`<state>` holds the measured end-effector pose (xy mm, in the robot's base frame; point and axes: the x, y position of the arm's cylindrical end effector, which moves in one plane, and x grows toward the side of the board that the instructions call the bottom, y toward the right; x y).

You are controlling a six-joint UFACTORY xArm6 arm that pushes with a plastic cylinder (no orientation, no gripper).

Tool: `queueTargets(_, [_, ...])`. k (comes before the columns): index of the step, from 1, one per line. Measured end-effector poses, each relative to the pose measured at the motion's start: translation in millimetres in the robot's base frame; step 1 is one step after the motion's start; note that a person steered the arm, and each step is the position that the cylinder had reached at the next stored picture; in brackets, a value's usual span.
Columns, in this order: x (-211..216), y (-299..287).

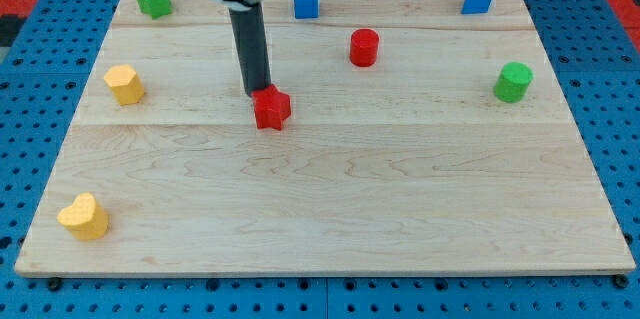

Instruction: Slide red star towards the bottom center

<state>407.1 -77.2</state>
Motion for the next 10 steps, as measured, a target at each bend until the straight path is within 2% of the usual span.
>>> queueTargets(2, [43.5, 5.1])
queueTargets(6, [33.9, 68.4])
queueTargets(10, [73.6, 70.3])
